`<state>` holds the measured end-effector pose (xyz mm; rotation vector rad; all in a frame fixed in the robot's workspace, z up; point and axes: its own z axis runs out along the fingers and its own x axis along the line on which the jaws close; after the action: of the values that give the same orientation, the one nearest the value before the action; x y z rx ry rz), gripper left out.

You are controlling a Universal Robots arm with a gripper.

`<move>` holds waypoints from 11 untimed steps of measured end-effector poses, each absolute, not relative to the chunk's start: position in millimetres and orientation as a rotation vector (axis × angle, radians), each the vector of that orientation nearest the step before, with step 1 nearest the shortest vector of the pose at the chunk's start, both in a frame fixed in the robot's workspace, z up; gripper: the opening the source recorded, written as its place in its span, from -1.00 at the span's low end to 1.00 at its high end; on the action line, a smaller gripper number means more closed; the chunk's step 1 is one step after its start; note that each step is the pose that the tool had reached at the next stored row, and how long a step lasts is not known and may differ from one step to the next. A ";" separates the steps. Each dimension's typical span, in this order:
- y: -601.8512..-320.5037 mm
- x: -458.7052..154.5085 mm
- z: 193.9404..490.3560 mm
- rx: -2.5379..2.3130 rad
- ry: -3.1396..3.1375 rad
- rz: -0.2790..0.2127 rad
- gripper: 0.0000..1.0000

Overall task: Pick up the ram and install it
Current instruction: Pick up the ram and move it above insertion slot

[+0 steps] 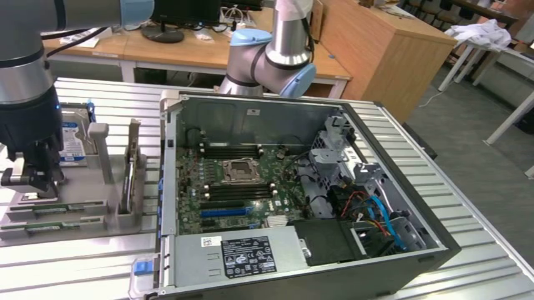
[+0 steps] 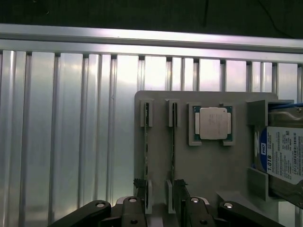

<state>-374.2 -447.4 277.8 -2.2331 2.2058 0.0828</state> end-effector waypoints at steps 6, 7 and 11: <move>-447.6 -374.2 270.6 -2.233 2.206 0.083 -0.26; -447.7 -374.2 269.3 -2.233 2.206 0.083 -0.26; -447.9 -374.2 264.0 -2.233 2.206 0.083 -0.26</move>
<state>-374.2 -447.9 264.0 -2.2331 2.2058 0.0829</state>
